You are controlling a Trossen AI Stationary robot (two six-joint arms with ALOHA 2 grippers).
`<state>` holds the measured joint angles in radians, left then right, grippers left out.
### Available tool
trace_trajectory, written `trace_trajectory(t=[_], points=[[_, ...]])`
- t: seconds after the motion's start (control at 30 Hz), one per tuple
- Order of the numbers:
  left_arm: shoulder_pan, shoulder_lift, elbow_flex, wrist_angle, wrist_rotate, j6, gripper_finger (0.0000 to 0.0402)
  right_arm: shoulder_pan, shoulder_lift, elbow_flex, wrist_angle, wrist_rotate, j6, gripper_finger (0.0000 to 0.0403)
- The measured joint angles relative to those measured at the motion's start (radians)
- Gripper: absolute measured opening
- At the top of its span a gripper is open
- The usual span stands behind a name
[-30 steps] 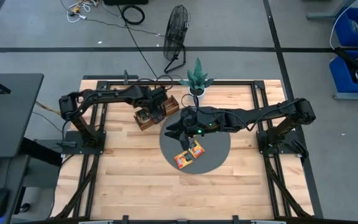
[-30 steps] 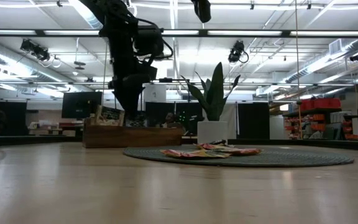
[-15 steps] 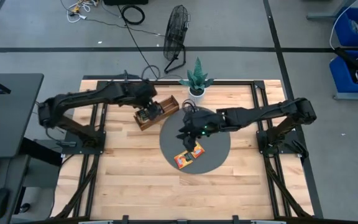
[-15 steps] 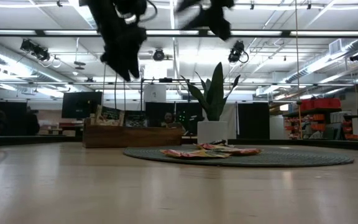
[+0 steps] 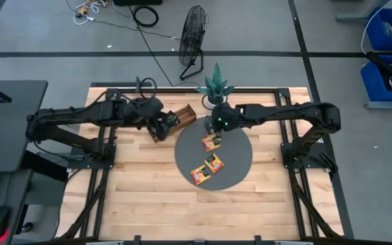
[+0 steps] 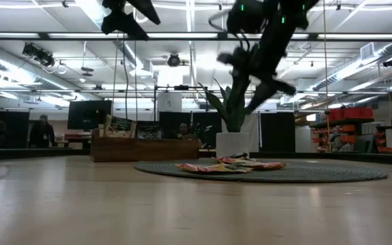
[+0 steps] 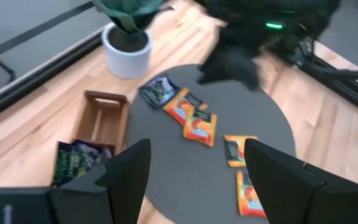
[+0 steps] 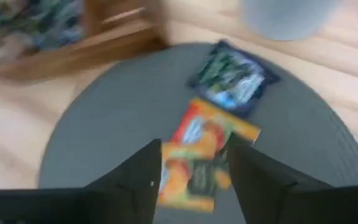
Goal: Pick & Place Tea
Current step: Put the purple tea bag into the middle section of the wooden organizer
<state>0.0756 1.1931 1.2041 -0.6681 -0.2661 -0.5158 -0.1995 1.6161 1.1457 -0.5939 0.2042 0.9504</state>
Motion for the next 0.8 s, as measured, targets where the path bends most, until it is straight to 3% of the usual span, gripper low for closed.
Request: trace_trajectory(t=[0.3,0.8], points=[[-0.074,0.002,0.0,0.01,-0.006,-0.029,0.0261,-0.141,0.015,-0.17,0.272,-0.127,0.061,0.0266],[-0.08,0.002,0.0,0.012,-0.012,-0.058,0.0261,-0.17,0.168,-0.173,0.358,-0.081,0.02,0.0249]])
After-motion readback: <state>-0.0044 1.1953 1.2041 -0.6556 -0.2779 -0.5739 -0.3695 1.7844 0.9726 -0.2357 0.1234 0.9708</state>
